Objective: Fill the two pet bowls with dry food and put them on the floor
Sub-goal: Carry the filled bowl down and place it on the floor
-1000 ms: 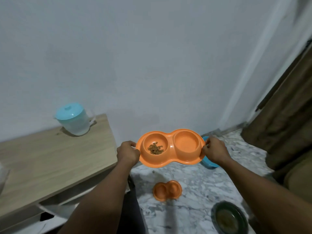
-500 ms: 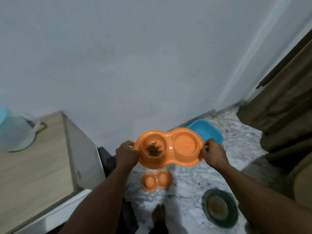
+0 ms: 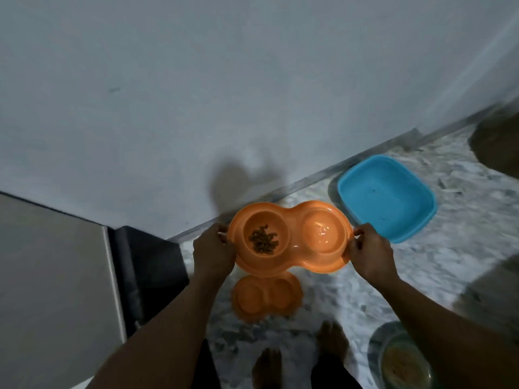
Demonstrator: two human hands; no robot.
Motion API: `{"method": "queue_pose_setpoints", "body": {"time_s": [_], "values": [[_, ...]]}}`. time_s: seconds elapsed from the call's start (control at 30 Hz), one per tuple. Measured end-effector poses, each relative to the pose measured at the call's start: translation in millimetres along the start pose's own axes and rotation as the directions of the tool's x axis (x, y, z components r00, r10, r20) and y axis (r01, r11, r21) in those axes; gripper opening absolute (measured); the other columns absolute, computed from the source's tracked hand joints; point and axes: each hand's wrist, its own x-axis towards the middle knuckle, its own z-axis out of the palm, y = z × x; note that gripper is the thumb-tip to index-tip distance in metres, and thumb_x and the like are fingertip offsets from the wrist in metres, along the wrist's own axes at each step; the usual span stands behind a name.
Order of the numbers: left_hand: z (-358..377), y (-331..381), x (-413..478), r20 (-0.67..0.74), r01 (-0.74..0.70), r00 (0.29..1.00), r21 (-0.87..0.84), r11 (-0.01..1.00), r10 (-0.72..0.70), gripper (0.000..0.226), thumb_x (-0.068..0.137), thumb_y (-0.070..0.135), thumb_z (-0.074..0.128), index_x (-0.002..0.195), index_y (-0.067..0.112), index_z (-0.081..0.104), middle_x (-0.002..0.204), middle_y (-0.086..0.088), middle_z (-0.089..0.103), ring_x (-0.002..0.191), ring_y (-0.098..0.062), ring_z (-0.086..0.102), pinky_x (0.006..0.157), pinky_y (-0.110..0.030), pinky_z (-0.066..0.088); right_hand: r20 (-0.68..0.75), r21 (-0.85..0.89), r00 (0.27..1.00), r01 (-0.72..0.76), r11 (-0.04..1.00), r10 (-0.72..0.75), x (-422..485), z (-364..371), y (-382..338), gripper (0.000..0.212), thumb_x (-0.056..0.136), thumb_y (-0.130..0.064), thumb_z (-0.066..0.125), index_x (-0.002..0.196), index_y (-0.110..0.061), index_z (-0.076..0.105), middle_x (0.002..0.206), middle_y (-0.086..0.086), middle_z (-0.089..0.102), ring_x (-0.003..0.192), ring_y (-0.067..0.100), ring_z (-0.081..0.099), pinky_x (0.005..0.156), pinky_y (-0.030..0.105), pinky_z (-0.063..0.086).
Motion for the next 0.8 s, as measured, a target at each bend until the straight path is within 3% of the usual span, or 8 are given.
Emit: {"method": "queue_pose_setpoints", "body": {"time_s": [0.17, 0.4, 0.57, 0.8], "values": [[114, -95, 82, -0.060, -0.014, 0.998, 0.034, 0.999, 0.016, 0.016, 0.087, 0.024, 0.068, 0.099, 0.014, 0.071, 0.084, -0.001, 0.073, 0.075, -0.014, 0.067, 0.063, -0.022, 0.040, 0.043, 0.007, 0.999, 0.010, 1.000, -0.011, 81, 132, 69, 0.012, 0.089, -0.013, 0.059, 0.100, -0.011, 0.058, 0.076, 0.011, 0.067, 0.078, 0.035, 0.063, 0.066, 0.036, 0.043], [240, -204, 180, -0.031, 0.045, 0.999, 0.083, 0.996, -0.043, 0.019, 0.085, 0.012, 0.065, 0.103, 0.015, 0.071, 0.092, -0.005, 0.075, 0.082, -0.021, 0.071, 0.073, -0.025, 0.050, 0.070, 0.036, 0.998, 0.000, 0.999, -0.002, 161, 289, 143, 0.012, 0.086, -0.015, 0.056, 0.098, -0.014, 0.056, 0.080, 0.010, 0.067, 0.081, 0.035, 0.063, 0.071, 0.040, 0.050], [291, -255, 218, 0.008, 0.063, 0.998, 0.130, 0.990, -0.064, 0.031, 0.081, 0.007, 0.064, 0.110, 0.015, 0.071, 0.098, -0.007, 0.075, 0.096, -0.025, 0.068, 0.080, -0.024, 0.045, 0.056, 0.038, 0.998, -0.008, 0.999, 0.006, 193, 352, 175, 0.017, 0.088, -0.014, 0.054, 0.105, -0.012, 0.058, 0.094, 0.015, 0.069, 0.092, 0.039, 0.062, 0.073, 0.037, 0.044], [319, -281, 234, 0.021, 0.088, 0.996, 0.125, 0.988, -0.091, 0.029, 0.082, 0.005, 0.062, 0.108, 0.015, 0.070, 0.100, -0.009, 0.075, 0.100, -0.028, 0.068, 0.082, -0.025, 0.042, -0.010, -0.015, 0.999, 0.040, 0.999, -0.041, 207, 385, 185, 0.013, 0.088, -0.016, 0.055, 0.101, -0.013, 0.052, 0.088, 0.012, 0.067, 0.084, 0.040, 0.062, 0.069, 0.038, 0.041]]}}
